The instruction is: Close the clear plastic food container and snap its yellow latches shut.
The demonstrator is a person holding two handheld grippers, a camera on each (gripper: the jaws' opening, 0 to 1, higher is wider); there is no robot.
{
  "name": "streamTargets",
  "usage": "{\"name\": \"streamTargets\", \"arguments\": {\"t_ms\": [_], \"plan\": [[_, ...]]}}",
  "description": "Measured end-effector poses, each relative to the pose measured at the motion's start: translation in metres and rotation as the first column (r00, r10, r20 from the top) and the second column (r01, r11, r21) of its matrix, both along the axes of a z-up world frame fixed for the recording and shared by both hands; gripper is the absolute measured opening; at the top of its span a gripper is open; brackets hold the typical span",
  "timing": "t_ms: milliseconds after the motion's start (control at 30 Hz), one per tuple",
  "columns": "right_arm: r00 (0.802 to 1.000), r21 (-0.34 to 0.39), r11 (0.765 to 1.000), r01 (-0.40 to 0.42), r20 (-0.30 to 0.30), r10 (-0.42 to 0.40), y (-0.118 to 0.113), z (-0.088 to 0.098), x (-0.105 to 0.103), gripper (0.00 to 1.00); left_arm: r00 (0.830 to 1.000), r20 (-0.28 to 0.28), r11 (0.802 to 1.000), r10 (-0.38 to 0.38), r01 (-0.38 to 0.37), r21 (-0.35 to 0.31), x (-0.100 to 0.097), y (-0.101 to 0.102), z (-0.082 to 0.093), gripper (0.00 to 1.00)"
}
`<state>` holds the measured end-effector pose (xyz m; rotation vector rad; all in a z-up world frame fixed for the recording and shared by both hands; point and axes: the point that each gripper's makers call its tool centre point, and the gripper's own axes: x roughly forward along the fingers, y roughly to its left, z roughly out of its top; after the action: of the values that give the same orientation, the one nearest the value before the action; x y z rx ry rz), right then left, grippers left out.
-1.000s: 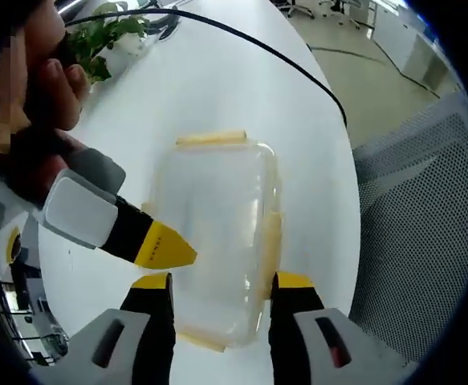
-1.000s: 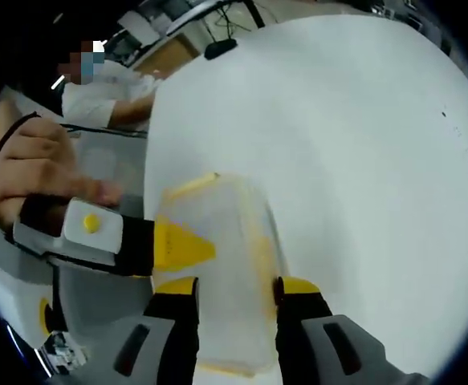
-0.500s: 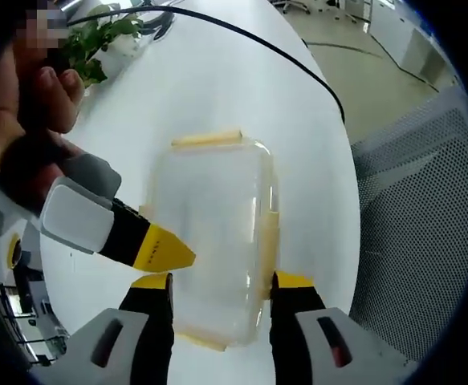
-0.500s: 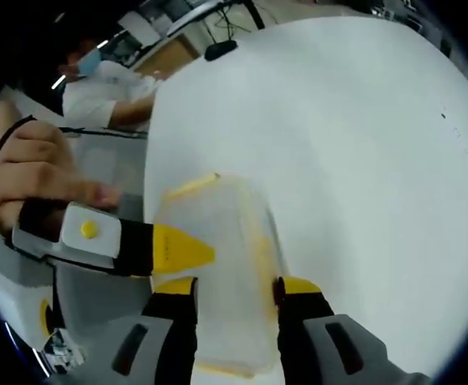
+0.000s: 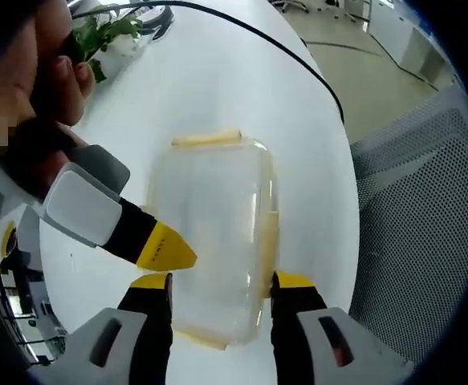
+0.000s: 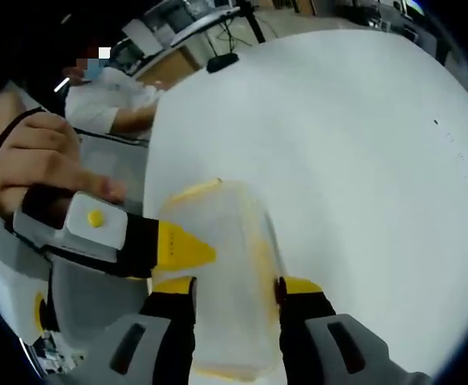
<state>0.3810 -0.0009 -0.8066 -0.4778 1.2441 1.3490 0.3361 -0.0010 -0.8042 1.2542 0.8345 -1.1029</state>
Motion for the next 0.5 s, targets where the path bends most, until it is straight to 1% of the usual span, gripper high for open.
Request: {"name": "streamTargets", "arguments": {"t_ms": [67,167,233,300,367,400,467,500], "plan": [[1.000,0.000,1.000,0.004,0.008,-0.004,0.000,0.001,0.000,0.40,1.000,-0.016,1.000,-0.009,0.009,0.001,0.000,0.001,0.001,0.48],[0.998,0.009,1.000,-0.028,0.048,0.027,0.002,0.004,-0.001,0.39,0.997,-0.067,1.000,-0.025,0.025,-0.002,-0.001,0.001,0.004,0.48],[0.995,0.006,0.998,-0.063,0.072,0.062,0.001,0.004,-0.002,0.40,0.994,-0.105,0.999,-0.044,0.043,-0.009,0.000,0.002,0.005,0.49],[0.992,0.008,0.996,-0.084,0.093,0.083,0.000,0.005,-0.004,0.41,0.990,-0.138,0.999,-0.040,0.037,-0.026,0.000,0.002,0.007,0.49],[0.983,0.008,0.991,-0.131,0.131,0.129,-0.002,0.006,-0.003,0.41,0.984,-0.177,0.999,-0.029,0.021,-0.047,-0.001,0.001,0.009,0.49],[0.982,0.003,0.991,-0.135,0.134,0.133,-0.004,0.007,-0.006,0.42,0.981,-0.195,0.998,-0.025,0.014,-0.055,-0.001,0.001,0.009,0.50],[0.977,-0.012,0.988,-0.154,0.145,0.154,-0.007,0.007,-0.007,0.44,0.969,-0.246,0.996,0.009,-0.030,-0.080,-0.003,-0.001,0.011,0.51],[0.973,-0.017,0.986,-0.169,0.157,0.169,-0.009,0.007,-0.009,0.45,0.964,-0.264,0.995,0.022,-0.047,-0.089,-0.003,-0.001,0.013,0.51]]}}
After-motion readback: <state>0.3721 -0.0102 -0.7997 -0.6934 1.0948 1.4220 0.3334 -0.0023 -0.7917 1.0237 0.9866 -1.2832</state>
